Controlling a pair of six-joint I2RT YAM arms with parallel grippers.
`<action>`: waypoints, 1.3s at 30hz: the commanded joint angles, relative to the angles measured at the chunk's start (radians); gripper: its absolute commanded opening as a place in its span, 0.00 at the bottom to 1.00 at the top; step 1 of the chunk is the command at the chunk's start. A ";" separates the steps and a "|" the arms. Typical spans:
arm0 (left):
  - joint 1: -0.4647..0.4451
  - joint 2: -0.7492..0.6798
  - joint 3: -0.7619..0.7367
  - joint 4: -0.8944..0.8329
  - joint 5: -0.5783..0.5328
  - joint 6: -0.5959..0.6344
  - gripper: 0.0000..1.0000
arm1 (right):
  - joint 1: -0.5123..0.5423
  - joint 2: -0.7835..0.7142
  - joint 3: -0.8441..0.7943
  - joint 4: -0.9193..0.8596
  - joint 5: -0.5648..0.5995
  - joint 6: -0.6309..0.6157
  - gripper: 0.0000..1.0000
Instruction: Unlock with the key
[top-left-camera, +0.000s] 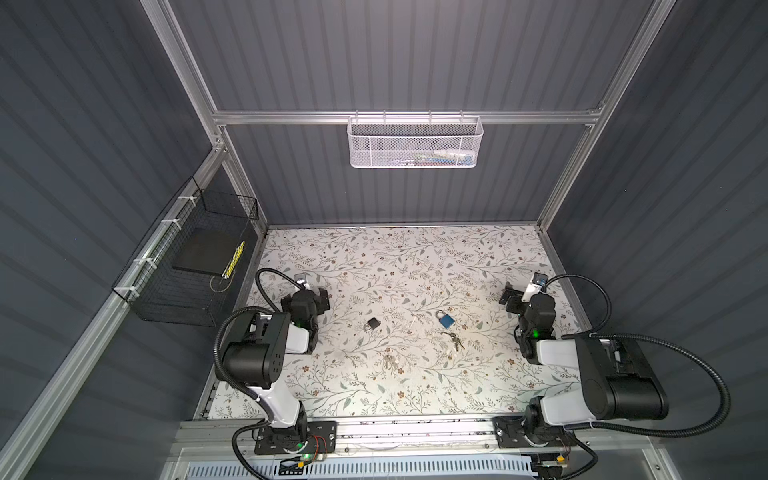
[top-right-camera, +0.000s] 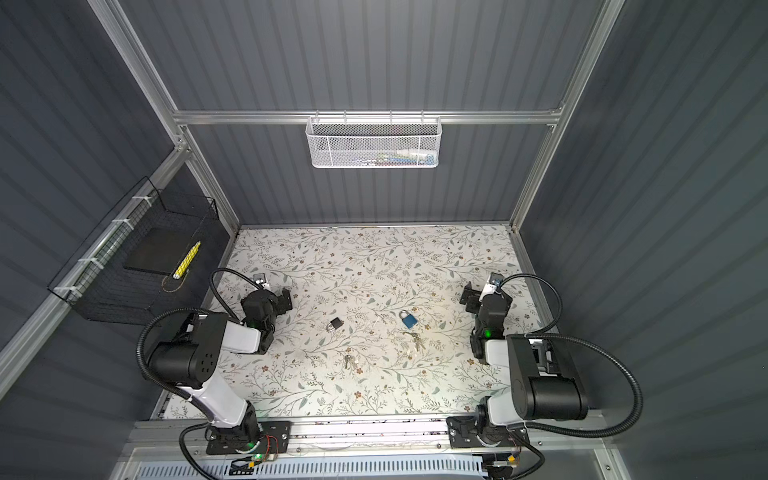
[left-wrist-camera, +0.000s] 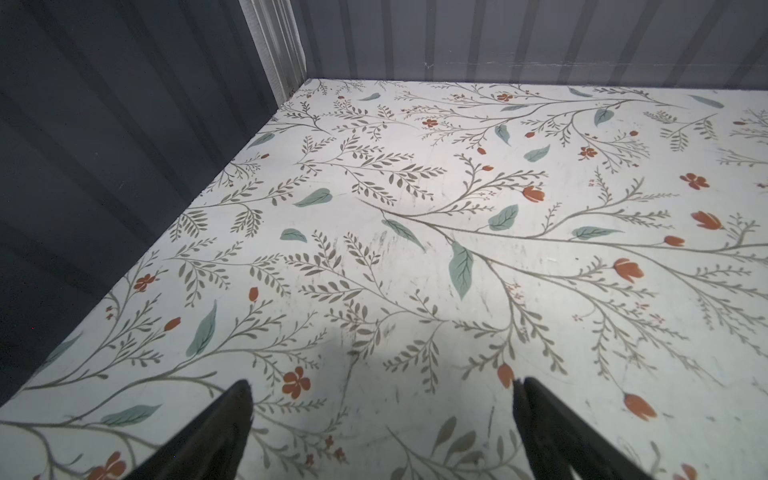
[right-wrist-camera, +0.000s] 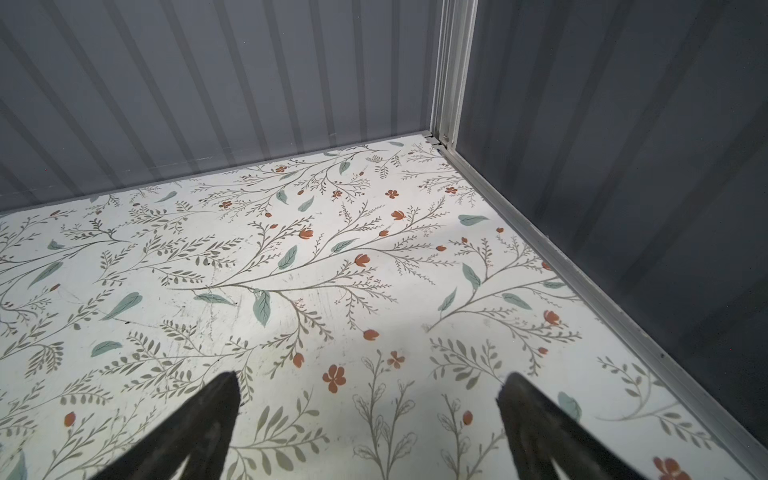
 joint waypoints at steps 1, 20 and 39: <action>-0.005 0.006 0.004 0.027 -0.016 0.023 1.00 | 0.006 0.002 0.006 0.031 0.013 -0.005 0.99; -0.005 0.006 0.006 0.022 -0.013 0.021 1.00 | 0.005 0.002 0.007 0.032 0.013 -0.005 0.99; 0.004 -0.230 0.409 -0.875 -0.022 -0.297 1.00 | -0.030 -0.395 0.354 -0.920 0.002 0.471 0.99</action>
